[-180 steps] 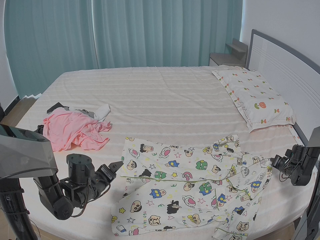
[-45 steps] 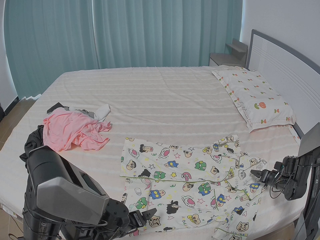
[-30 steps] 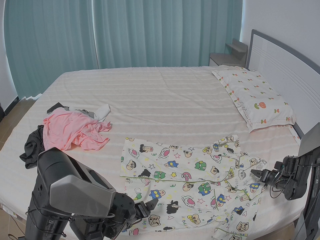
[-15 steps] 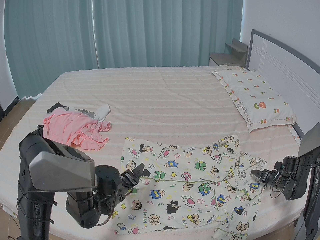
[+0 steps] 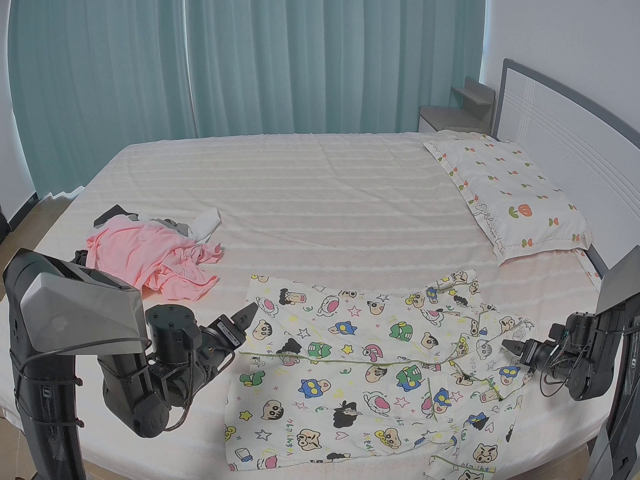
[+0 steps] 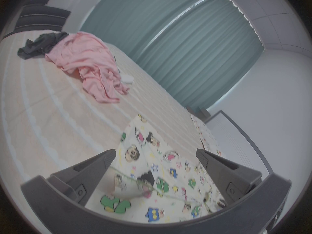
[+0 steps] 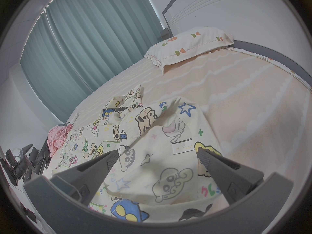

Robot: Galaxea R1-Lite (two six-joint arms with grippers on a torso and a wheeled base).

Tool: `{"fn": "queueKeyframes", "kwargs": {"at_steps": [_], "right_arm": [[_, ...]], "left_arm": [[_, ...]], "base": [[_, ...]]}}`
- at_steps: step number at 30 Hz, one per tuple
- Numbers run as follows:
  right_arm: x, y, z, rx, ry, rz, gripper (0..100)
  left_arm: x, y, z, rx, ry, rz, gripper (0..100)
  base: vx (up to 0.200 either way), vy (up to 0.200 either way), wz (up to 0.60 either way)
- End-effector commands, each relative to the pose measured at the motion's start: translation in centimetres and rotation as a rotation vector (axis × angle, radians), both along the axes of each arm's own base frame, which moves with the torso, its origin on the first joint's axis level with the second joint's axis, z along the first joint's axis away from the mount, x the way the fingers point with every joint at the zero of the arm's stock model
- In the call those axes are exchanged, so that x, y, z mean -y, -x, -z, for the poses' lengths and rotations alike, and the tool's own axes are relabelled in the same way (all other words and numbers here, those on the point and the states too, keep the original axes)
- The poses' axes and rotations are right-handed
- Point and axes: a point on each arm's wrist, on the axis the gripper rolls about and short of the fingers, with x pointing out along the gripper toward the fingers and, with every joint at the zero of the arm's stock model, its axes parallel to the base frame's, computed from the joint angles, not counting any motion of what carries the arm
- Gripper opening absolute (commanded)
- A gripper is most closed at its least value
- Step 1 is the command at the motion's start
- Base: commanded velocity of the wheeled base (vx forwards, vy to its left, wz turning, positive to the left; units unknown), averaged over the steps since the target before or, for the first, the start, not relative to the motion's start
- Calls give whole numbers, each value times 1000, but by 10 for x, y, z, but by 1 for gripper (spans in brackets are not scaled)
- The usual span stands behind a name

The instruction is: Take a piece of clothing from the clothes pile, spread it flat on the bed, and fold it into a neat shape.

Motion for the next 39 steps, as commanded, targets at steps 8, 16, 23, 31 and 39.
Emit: {"fn": "queueKeyframes", "kwargs": {"at_steps": [8,16,23,31,39], "right_arm": [[0,-1,-1,15,5,-2,100],[0,0,-1,12,4,-2,100],[0,0,-1,11,6,-2,100],[0,-1,1,9,5,-2,100],[0,-1,1,9,6,1,100]], "left_arm": [[-8,16,40,-152,-92,219,100],[-16,1,70,-161,-193,302,100],[-19,2,72,-165,-257,358,100],[-20,7,66,-169,-259,364,100],[-3,2,52,-169,-53,420,100]], "base": [[0,0,0],[0,0,0],[0,0,0],[0,0,0],[0,0,0]]}}
